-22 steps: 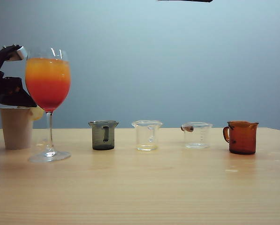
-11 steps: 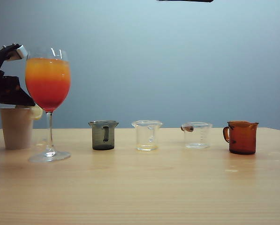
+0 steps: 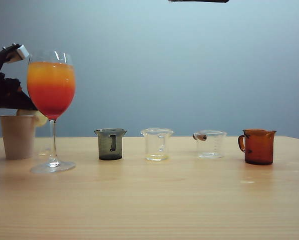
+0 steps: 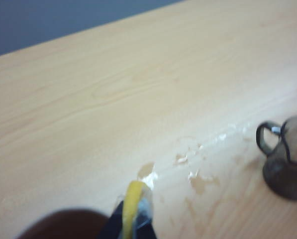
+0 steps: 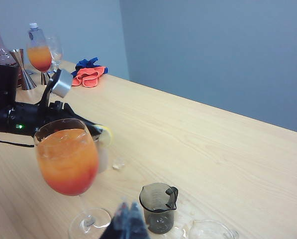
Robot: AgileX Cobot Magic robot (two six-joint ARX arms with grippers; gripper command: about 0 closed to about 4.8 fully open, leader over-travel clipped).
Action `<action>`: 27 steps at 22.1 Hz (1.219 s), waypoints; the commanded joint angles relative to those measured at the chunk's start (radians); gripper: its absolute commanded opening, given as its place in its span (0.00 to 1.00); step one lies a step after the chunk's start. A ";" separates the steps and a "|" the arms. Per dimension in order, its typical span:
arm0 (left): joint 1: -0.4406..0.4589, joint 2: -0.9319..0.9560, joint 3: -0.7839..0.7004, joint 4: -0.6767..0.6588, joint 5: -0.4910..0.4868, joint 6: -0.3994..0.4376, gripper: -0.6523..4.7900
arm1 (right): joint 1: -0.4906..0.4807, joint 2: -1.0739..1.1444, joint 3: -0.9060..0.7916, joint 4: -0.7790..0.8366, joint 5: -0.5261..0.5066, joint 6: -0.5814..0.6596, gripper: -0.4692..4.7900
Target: Pick up the lemon slice from the paper cup on the left and carefully insert it into the rim of the goblet.
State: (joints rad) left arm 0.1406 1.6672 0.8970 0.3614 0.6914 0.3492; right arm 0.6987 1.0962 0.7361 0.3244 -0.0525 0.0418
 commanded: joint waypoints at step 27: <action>0.000 -0.461 0.002 -0.203 0.301 -0.252 0.11 | 0.040 0.032 0.303 -0.483 -0.085 -0.016 0.08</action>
State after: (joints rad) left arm 0.1406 1.2263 0.8970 0.1890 0.9794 0.0967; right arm 0.7303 1.1213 1.0248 -0.1135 -0.1265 0.0269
